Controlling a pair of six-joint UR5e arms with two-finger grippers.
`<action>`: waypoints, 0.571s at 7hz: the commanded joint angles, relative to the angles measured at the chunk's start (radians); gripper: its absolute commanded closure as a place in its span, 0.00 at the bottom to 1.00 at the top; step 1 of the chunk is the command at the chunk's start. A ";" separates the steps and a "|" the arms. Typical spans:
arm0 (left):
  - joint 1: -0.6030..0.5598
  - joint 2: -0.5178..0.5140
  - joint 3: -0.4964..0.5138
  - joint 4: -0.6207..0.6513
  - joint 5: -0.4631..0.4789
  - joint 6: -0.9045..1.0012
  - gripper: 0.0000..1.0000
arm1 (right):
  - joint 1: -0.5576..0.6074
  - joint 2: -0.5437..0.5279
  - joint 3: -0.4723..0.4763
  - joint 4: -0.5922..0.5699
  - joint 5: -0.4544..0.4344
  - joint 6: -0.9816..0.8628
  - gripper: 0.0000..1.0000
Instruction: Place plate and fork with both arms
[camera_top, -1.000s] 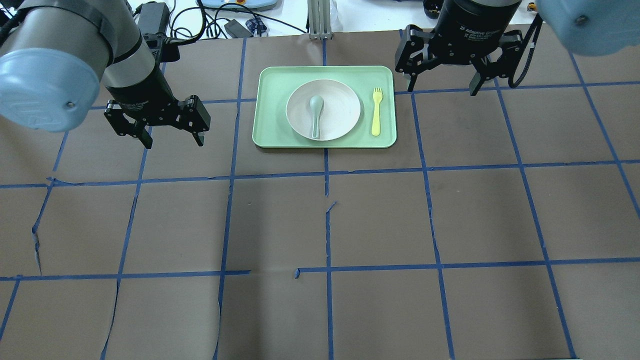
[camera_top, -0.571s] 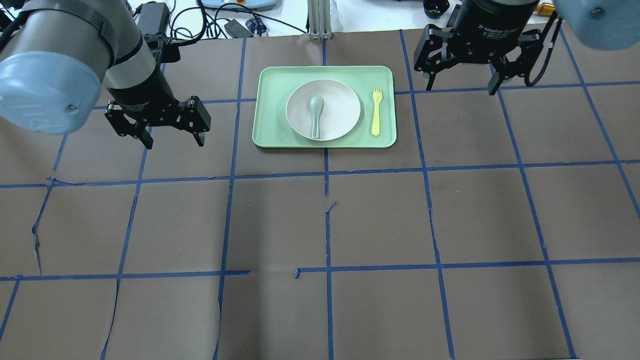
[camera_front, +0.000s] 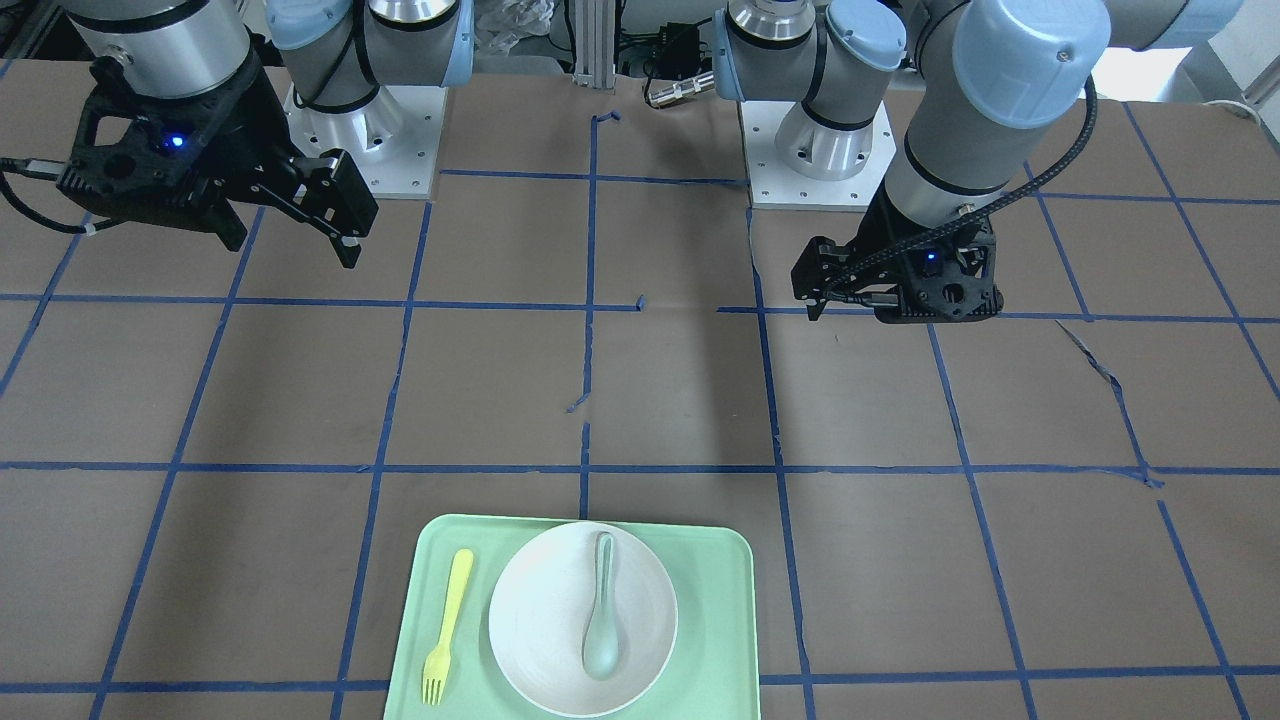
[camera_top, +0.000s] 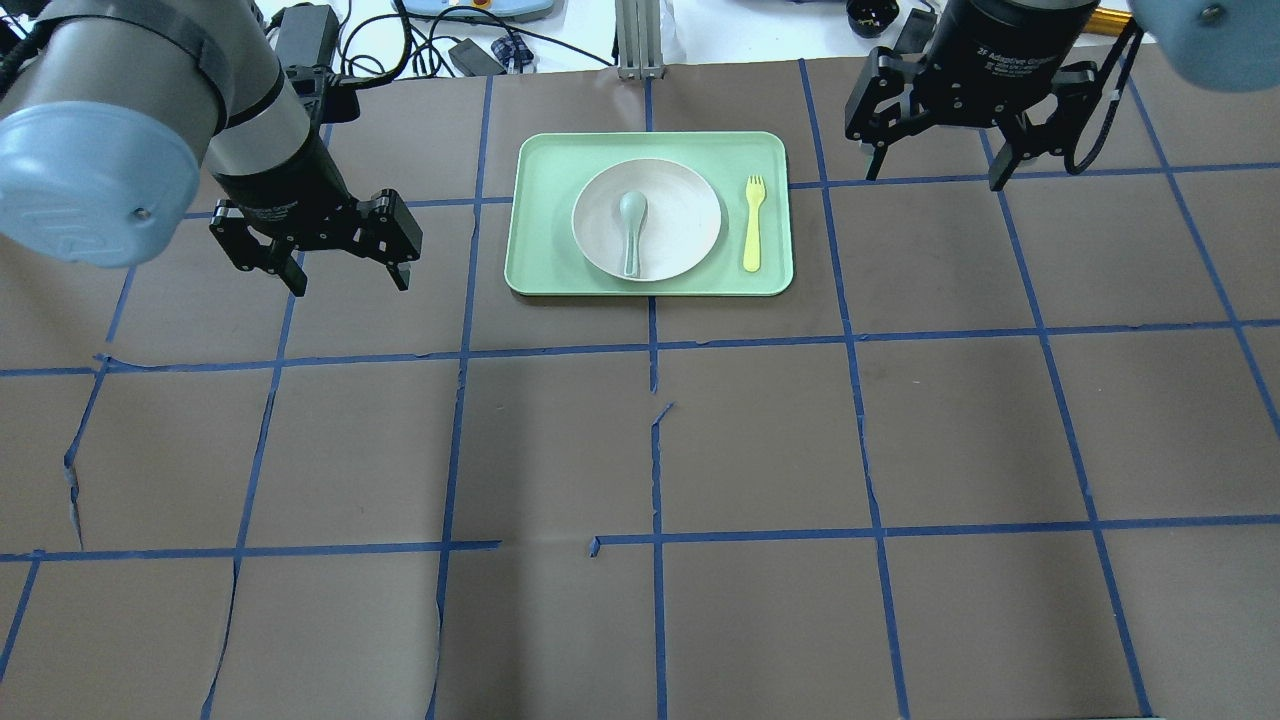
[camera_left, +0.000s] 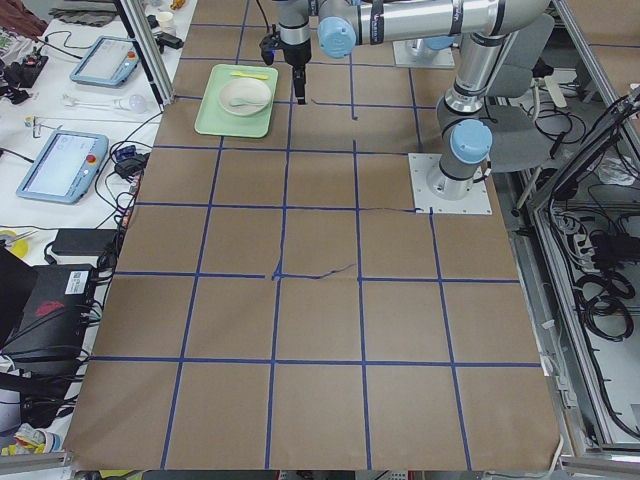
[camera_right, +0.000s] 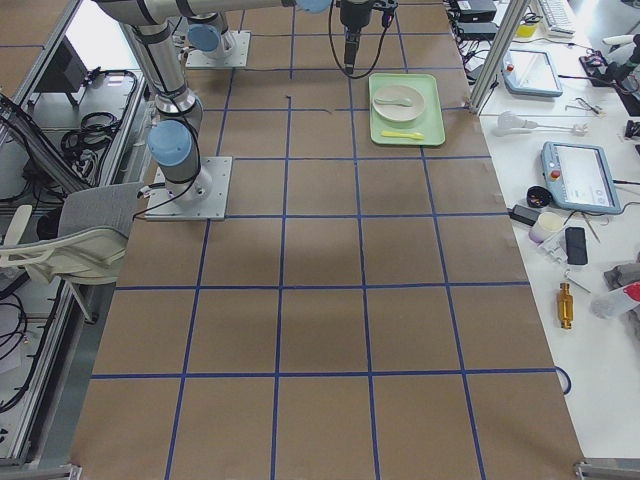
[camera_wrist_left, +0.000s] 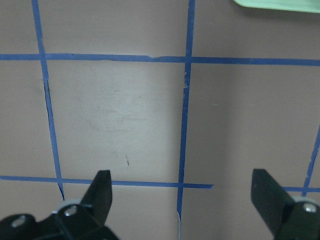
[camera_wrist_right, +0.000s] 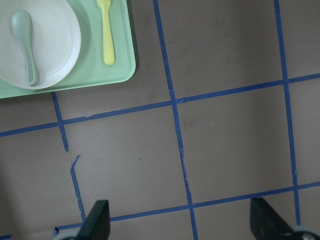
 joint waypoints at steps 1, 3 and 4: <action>0.002 0.001 -0.002 0.003 -0.001 0.000 0.00 | 0.024 0.007 0.001 -0.005 -0.007 -0.010 0.00; 0.003 0.005 0.001 0.002 0.001 0.001 0.00 | 0.015 0.007 0.001 -0.005 -0.006 -0.015 0.00; 0.009 0.004 -0.003 0.003 0.010 0.011 0.00 | 0.017 0.007 0.001 -0.005 -0.004 -0.010 0.00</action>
